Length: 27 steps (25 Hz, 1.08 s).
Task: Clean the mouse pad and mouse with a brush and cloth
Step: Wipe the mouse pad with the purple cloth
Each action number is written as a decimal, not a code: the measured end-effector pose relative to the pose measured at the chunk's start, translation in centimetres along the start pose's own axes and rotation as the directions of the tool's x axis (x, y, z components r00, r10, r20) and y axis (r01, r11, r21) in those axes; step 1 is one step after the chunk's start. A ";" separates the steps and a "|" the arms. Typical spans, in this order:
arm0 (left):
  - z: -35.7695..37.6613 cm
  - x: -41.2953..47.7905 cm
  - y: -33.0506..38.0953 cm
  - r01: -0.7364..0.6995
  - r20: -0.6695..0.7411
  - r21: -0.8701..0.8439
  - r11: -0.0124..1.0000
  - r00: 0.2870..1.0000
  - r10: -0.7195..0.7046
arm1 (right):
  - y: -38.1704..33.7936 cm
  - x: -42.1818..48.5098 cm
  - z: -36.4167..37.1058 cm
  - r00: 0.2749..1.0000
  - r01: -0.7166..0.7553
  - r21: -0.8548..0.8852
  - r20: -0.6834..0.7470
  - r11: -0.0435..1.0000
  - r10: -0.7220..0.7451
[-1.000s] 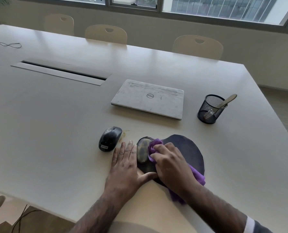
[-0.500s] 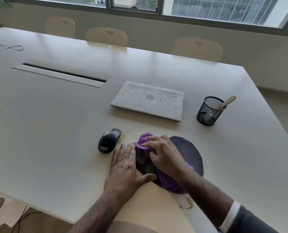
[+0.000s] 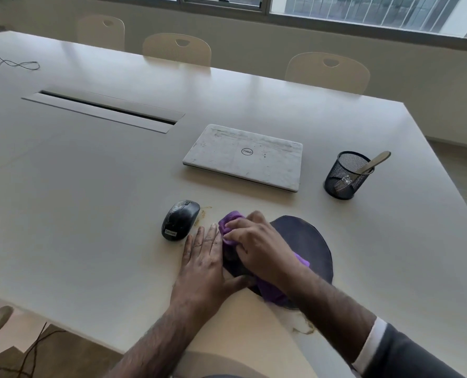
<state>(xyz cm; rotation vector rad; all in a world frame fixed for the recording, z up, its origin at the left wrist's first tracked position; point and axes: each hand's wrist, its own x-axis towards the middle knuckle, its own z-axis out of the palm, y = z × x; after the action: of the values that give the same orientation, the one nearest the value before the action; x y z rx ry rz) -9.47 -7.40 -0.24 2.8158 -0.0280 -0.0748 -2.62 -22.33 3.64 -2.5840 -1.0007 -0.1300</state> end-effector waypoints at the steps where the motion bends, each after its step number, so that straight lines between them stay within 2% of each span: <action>1: 0.0 0.0 -0.1 0.000 0.006 -0.002 1.000 1.000 0.000 | -0.7 -1.0 -0.1 0.998 0.069 -0.017 -0.009 0.997 -0.069; 3: 0.1 0.0 -0.1 -0.004 0.018 0.019 1.000 1.000 0.004 | -0.8 -2.6 -0.4 0.993 0.116 0.016 0.014 0.993 -0.117; 6: 0.1 -0.1 -0.2 -0.018 -0.001 0.021 1.000 1.000 0.018 | 0.8 -3.8 -0.4 0.992 0.097 0.099 0.071 0.990 -0.105; 11: 0.1 -0.1 -0.4 -0.080 -0.047 -0.054 0.995 0.996 0.078 | 1.6 -4.7 -0.2 0.988 0.096 0.036 0.121 0.995 -0.100; 16: 0.4 -0.1 -0.5 -0.073 -0.051 -0.013 0.997 0.996 0.072 | 4.2 -6.4 -1.4 0.987 0.095 -0.057 0.136 0.994 -0.086; 17: 0.5 -0.1 -0.4 -0.069 -0.056 -0.015 0.998 0.996 0.068 | 5.6 -6.7 -1.7 0.993 0.054 -0.068 0.105 0.996 -0.047; 19: 0.5 0.0 -0.5 -0.065 -0.067 -0.030 0.997 0.996 0.063 | 9.4 -7.2 -2.7 0.993 -0.120 -0.073 0.005 0.990 0.121; 21: 0.6 0.0 -0.5 -0.067 -0.072 -0.046 0.997 0.995 0.064 | 11.4 -6.9 -4.1 0.939 -0.335 -0.032 -0.088 0.942 0.331; 22: 0.6 0.0 -0.5 -0.067 -0.073 -0.043 0.997 0.995 0.064 | 11.1 -6.5 -4.2 0.923 -0.374 -0.008 -0.104 0.928 0.371; 23: 0.6 0.0 -0.5 -0.067 -0.074 -0.035 0.997 0.995 0.064 | 10.0 -6.3 -3.9 0.935 -0.343 -0.002 -0.096 0.939 0.342; 26: 0.5 0.0 -0.5 -0.064 -0.073 -0.020 0.998 0.995 0.063 | 6.6 -7.7 -2.0 0.995 -0.083 -0.080 0.041 0.993 0.087; 27: 0.5 0.0 -0.5 -0.064 -0.070 -0.016 0.998 0.996 0.063 | 7.2 -8.1 -2.0 0.996 -0.073 -0.098 0.047 0.993 0.078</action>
<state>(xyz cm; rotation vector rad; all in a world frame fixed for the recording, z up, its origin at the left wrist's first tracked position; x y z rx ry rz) -9.49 -7.06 -0.85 2.7942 -0.1001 0.0375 -3.79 -33.12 1.62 -2.7215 -0.9347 -0.0952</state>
